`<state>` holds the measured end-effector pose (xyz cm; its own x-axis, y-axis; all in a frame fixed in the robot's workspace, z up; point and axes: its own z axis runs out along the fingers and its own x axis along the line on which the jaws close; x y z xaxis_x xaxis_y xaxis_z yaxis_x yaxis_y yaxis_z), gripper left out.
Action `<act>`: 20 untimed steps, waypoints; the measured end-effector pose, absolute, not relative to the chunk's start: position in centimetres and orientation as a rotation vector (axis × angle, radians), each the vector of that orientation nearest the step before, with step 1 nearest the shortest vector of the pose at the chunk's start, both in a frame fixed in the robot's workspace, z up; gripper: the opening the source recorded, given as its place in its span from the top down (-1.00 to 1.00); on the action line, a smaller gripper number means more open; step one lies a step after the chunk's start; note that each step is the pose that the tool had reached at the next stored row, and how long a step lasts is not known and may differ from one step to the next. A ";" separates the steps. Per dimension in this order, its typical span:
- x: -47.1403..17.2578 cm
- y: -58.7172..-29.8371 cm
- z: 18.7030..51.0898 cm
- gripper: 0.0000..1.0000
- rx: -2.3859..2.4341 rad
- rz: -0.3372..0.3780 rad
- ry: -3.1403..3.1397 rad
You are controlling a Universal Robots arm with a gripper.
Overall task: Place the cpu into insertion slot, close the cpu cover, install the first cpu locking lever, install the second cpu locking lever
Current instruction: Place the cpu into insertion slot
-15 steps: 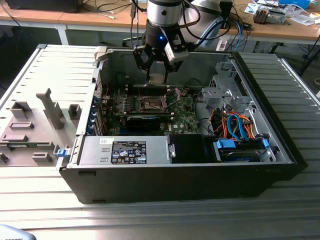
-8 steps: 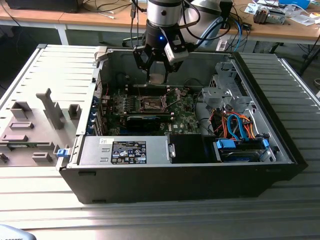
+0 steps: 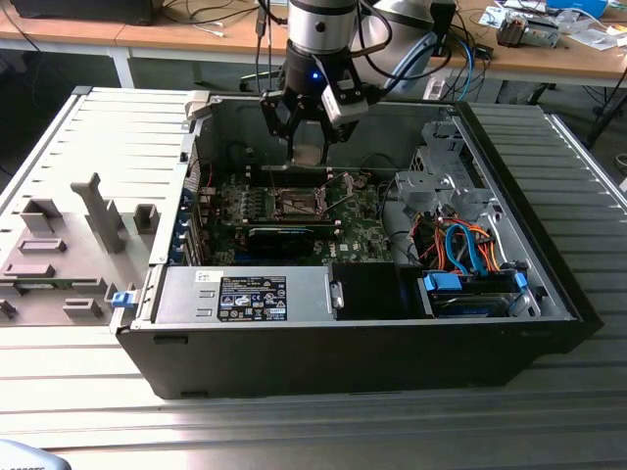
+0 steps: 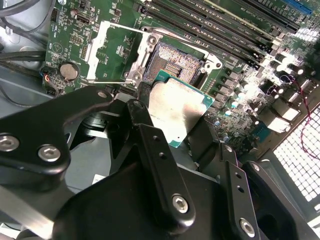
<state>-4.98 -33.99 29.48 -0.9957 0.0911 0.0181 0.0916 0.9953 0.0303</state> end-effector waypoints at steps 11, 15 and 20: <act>-5.0 -34.0 28.3 -0.09 -0.198 -0.049 -3.119; -5.0 -34.0 28.3 -0.09 -0.199 -0.049 -3.119; -5.0 -34.0 28.3 -0.09 -0.202 -0.049 -3.119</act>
<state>-4.98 -33.99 28.29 -0.9915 0.1286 0.0181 0.1291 0.9912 0.0303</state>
